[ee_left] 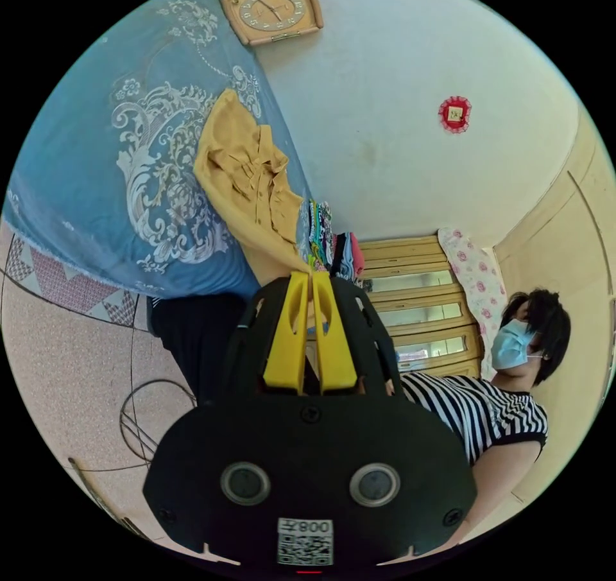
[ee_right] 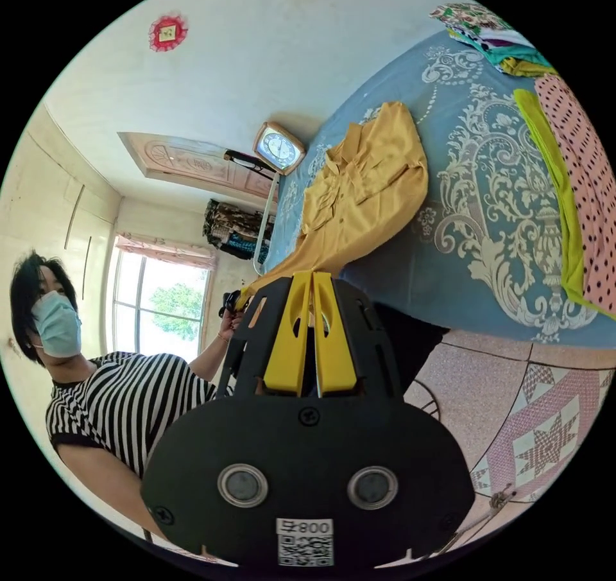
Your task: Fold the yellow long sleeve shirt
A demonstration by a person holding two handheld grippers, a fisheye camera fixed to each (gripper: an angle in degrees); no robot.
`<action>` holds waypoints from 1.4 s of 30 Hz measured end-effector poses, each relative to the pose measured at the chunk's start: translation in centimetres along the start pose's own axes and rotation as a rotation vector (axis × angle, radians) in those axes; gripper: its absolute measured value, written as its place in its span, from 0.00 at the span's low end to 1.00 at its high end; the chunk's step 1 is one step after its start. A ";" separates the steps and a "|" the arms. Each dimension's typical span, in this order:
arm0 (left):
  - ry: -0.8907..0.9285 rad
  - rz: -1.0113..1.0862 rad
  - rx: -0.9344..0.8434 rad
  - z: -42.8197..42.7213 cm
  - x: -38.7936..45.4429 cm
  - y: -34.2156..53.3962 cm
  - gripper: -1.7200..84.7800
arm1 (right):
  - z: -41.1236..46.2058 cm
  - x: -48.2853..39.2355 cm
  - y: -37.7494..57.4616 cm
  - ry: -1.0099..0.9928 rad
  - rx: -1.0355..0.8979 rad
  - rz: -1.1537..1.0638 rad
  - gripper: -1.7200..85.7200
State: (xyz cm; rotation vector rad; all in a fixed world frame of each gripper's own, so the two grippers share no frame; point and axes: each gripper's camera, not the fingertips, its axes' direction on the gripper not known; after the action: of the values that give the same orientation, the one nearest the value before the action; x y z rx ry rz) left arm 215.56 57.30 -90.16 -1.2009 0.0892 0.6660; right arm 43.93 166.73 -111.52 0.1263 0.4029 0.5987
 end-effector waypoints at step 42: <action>-1.080 0.944 -0.331 63.5 2.2 -31.7 0.15 | 52.0 -17.9 -34.2 1.138 -0.288 -1.224 0.11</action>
State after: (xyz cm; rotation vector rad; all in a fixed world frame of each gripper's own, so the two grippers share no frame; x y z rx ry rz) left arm 216.28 108.00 -40.45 -0.9162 -0.4031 2.1467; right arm 69.36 128.40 -65.93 -0.7441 1.3364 -0.5728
